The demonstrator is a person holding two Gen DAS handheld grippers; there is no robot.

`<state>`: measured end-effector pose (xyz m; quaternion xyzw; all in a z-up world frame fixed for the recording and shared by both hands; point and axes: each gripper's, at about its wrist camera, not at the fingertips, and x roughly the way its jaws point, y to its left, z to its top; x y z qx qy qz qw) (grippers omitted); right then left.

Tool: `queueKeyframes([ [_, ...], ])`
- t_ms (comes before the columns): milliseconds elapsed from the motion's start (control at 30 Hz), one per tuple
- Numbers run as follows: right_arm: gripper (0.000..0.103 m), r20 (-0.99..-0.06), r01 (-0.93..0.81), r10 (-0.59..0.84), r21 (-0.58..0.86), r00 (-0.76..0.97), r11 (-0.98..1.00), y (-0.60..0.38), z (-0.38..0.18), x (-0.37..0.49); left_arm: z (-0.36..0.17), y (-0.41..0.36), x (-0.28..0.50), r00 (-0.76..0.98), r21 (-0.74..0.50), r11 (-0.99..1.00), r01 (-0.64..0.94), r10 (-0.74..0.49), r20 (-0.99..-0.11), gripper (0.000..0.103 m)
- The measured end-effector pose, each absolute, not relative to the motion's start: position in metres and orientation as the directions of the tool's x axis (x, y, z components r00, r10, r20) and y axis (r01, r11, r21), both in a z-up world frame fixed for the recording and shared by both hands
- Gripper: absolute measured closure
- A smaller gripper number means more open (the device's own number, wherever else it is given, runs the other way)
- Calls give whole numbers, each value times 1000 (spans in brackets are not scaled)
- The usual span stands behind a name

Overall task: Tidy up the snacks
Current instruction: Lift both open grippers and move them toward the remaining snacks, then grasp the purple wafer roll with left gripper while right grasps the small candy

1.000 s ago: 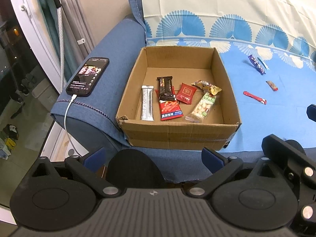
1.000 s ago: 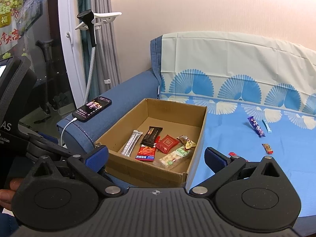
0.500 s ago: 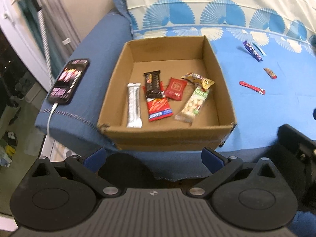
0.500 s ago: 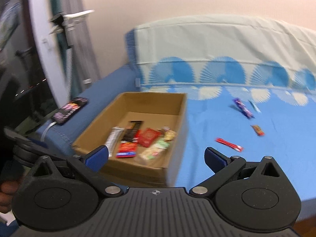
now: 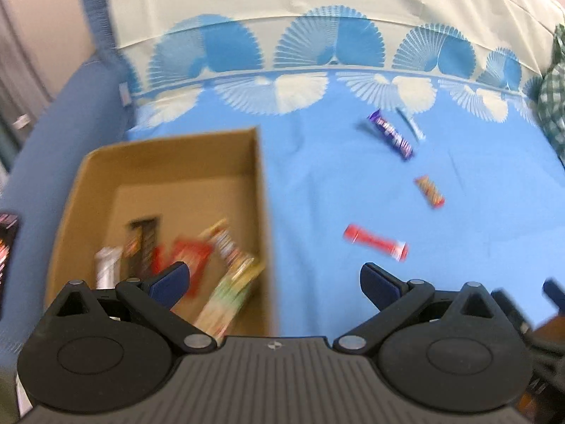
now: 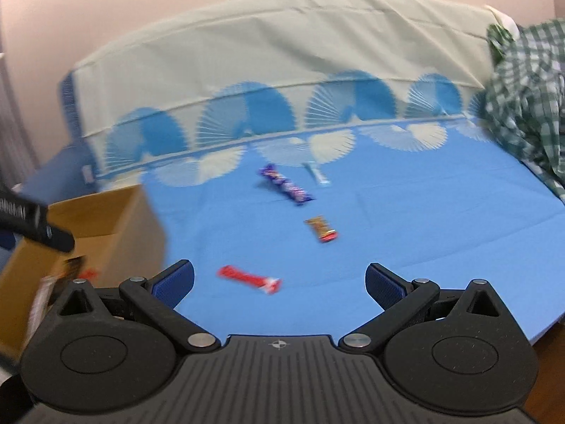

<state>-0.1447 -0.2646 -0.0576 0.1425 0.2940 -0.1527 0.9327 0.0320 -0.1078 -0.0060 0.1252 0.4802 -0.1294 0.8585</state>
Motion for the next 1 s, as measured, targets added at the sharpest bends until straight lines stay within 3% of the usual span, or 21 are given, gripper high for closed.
queueKeyframes([
  [300,1,-672,456,-235,170,702,874,-361,-158,-23,-97,-242,179,424,-33,947,319,-174,-889,0],
  [533,0,-719,356,-191,83,668,931,-393,-237,64,-176,-305,263,359,-114,955,275,-211,-909,0],
  [600,0,-641,302,-230,3,732,953,-387,-244,66,-191,-316,279,351,-141,954,263,-231,-908,0],
  [667,0,-626,284,-209,22,751,958,-390,-248,67,-202,-323,290,336,-156,955,253,-238,-911,0],
  [733,1,-622,281,-204,28,756,959,-390,-249,67,-206,-324,294,343,-173,955,240,-250,-905,5],
  [767,3,-620,280,-206,24,757,960,-389,-249,66,-205,-323,293,356,-174,956,237,-252,-900,18],
  [800,20,-613,276,-208,17,762,961,-386,-248,64,-203,-323,291,381,-155,959,238,-239,-893,44],
  [833,56,-599,265,-205,13,774,964,-384,-246,60,-200,-323,290,393,-140,958,251,-233,-889,71],
  [867,74,-588,241,-193,4,786,970,-381,-244,56,-199,-323,291,380,-145,952,269,-244,-892,78],
  [900,83,-586,241,-207,-21,783,970,-376,-243,56,-197,-321,293,359,-159,949,273,-254,-898,83],
  [1000,83,-595,263,-237,-44,768,964,-370,-240,53,-186,-316,287,364,-143,942,304,-254,-896,86],
])
